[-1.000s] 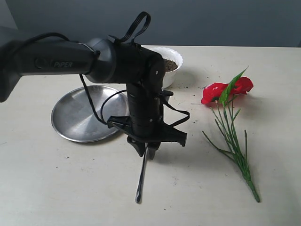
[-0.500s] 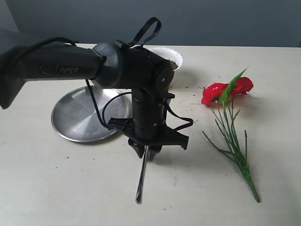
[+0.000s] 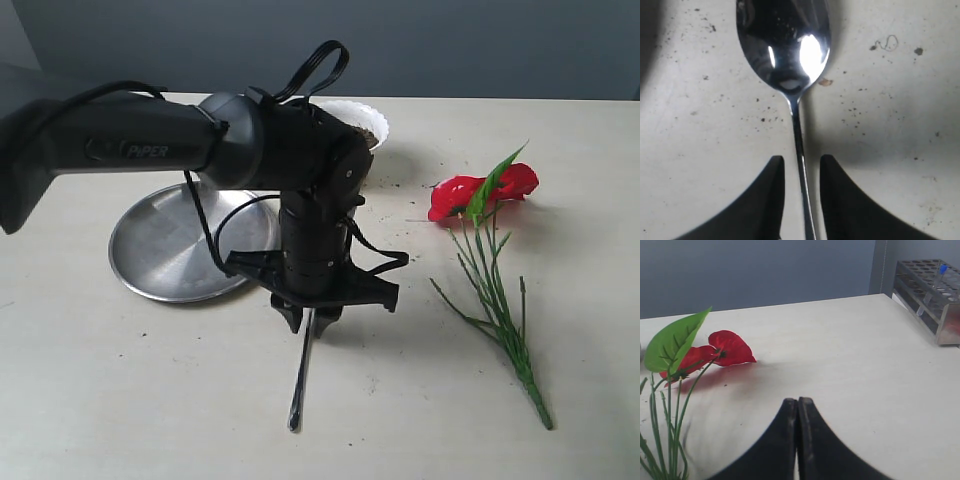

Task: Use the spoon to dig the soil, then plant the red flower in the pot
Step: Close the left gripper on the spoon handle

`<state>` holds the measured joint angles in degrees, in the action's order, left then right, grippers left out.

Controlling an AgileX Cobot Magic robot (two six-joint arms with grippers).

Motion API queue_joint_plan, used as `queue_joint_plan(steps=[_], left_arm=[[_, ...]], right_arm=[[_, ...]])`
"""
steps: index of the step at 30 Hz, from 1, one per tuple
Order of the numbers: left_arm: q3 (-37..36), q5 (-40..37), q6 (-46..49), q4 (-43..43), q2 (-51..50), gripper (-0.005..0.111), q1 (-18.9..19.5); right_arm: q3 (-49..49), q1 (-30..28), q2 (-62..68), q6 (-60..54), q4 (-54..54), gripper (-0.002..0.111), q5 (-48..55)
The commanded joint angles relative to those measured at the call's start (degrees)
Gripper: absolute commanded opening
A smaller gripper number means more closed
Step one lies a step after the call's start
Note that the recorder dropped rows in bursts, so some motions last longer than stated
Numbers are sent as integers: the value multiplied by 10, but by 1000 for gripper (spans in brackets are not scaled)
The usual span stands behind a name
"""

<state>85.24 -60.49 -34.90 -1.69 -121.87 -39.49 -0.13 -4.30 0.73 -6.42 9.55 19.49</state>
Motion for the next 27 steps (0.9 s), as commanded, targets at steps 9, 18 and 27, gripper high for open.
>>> queue_joint_plan(steps=[9,18,27], left_arm=[[-3,9,-10,-6,2,26,-2],[-5,9,-11,6,2,26,-2],[-40,36,-13,0,2,26,-2]], right_arm=[[1,-2,-2,0,0,-1,-3],[1,-2,-2,0,0,-1,-3],[1,-2,-2,0,0,-1,-3]])
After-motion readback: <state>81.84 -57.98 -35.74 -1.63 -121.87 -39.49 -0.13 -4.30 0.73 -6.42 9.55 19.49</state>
